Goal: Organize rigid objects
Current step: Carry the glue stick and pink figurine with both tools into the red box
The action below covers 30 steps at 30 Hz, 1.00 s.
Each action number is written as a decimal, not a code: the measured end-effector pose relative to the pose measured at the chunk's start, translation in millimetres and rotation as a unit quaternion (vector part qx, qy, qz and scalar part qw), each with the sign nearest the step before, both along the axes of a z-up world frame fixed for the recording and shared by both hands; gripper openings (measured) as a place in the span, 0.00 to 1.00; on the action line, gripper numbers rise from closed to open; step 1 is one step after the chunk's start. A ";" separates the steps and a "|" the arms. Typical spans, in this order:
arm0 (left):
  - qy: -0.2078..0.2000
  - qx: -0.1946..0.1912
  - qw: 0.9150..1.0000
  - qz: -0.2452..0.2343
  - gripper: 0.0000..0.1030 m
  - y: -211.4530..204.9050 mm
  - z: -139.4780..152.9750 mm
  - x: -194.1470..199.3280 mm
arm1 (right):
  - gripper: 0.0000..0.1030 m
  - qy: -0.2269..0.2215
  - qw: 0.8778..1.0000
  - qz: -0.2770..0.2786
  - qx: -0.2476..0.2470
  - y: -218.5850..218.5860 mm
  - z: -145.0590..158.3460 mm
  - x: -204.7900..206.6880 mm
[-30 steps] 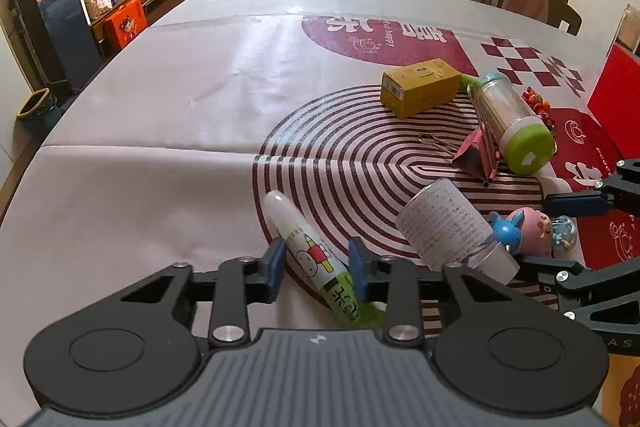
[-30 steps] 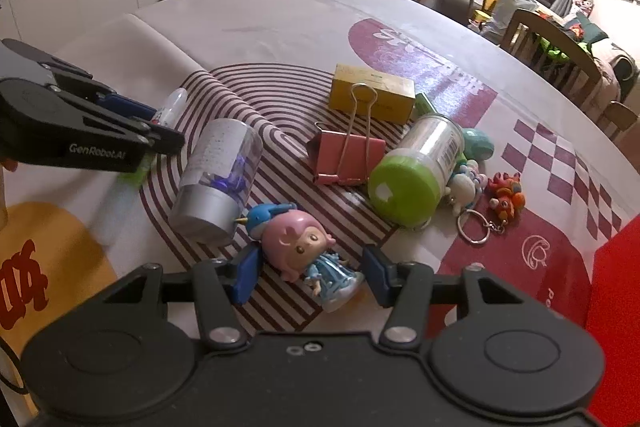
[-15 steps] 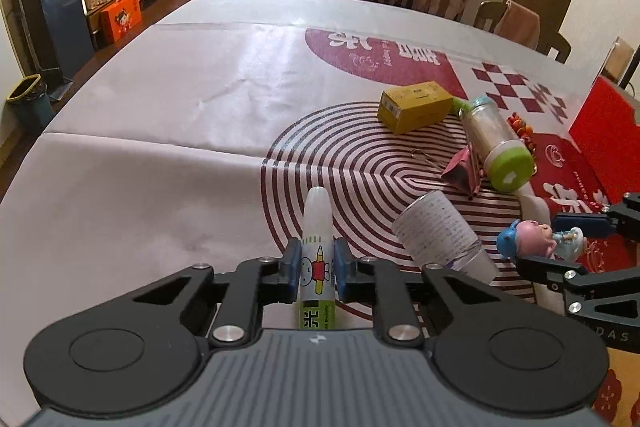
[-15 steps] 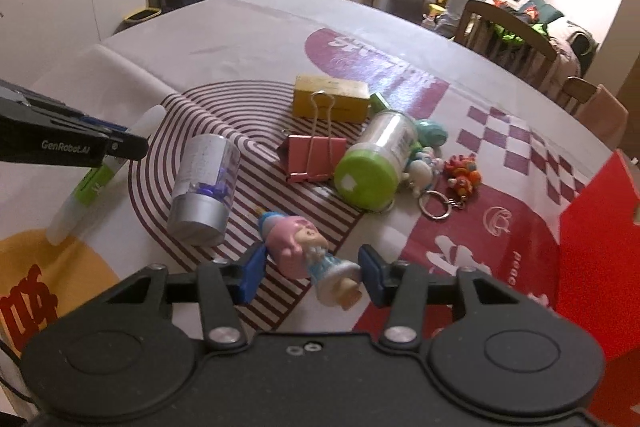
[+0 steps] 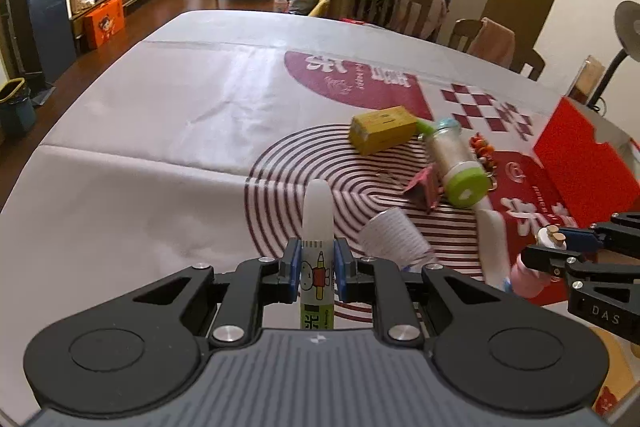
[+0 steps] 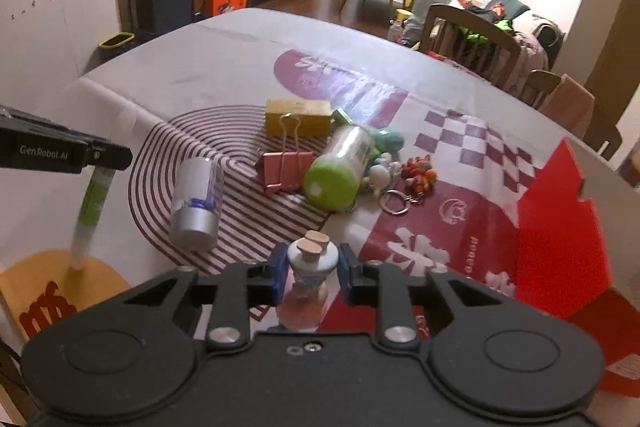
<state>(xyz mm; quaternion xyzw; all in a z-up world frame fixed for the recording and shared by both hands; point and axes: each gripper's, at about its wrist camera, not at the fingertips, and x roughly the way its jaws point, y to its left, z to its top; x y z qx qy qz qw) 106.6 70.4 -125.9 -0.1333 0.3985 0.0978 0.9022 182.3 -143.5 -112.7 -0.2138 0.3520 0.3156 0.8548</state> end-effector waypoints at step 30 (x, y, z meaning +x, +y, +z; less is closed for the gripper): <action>-0.079 -0.060 0.979 -0.176 0.16 -134.8 125.0 75.5 | 0.24 -0.103 0.985 -0.129 0.040 -166.9 113.4 55.3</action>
